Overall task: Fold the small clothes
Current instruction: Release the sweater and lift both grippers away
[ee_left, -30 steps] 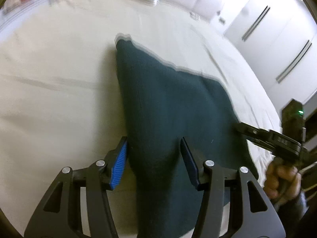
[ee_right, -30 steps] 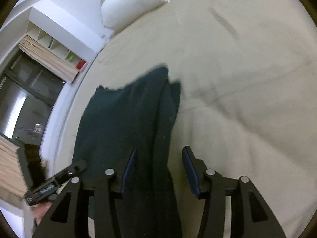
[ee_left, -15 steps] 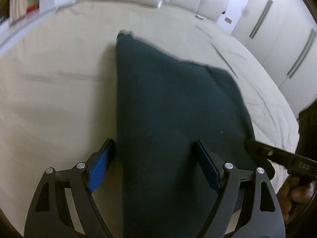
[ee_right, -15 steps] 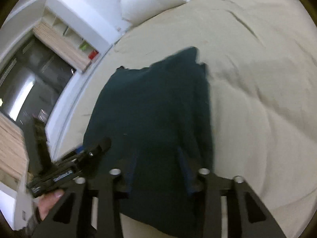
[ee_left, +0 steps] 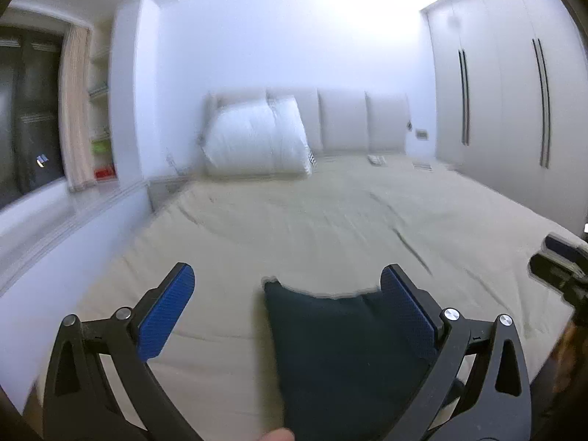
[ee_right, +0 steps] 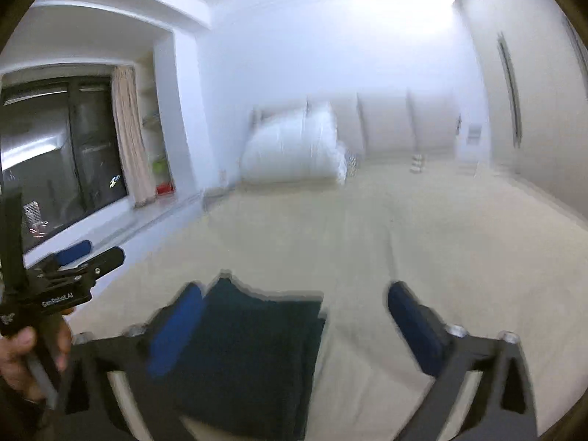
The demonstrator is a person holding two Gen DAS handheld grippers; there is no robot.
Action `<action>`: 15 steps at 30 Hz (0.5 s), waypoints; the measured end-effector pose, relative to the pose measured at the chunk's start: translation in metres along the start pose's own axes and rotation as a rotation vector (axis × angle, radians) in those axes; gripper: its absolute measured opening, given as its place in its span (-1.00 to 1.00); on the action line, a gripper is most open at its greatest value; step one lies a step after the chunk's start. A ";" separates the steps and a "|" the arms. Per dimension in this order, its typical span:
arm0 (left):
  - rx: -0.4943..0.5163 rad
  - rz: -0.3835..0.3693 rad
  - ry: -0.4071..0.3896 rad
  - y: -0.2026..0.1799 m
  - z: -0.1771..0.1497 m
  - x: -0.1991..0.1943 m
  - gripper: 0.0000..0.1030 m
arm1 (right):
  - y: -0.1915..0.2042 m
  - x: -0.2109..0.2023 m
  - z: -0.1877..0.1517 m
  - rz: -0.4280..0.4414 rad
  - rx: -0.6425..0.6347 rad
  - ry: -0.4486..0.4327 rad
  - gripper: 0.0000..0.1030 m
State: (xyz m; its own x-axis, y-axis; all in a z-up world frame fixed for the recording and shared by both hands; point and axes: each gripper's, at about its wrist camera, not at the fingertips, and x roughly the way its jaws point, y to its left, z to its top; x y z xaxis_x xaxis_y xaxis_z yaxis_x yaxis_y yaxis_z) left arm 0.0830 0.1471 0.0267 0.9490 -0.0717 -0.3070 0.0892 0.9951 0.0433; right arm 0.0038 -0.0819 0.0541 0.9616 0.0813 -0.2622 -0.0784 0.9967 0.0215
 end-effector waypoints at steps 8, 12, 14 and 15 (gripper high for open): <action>-0.006 0.116 0.223 -0.016 0.005 -0.008 1.00 | 0.024 -0.009 0.013 0.034 0.027 0.090 1.00; -0.011 0.094 0.390 -0.020 -0.035 0.012 1.00 | 0.030 0.010 -0.018 -0.087 -0.008 0.273 1.00; -0.021 0.074 0.435 -0.028 -0.067 0.019 1.00 | 0.026 0.013 -0.030 -0.105 0.024 0.323 1.00; -0.023 0.066 0.460 -0.029 -0.074 0.020 1.00 | 0.024 0.014 -0.033 -0.104 0.036 0.339 1.00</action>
State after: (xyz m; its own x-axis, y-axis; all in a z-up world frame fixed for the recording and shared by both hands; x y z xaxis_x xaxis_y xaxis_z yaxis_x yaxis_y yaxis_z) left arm 0.0773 0.1217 -0.0511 0.7189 0.0240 -0.6947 0.0216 0.9982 0.0568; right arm 0.0069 -0.0566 0.0191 0.8214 -0.0193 -0.5700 0.0305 0.9995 0.0101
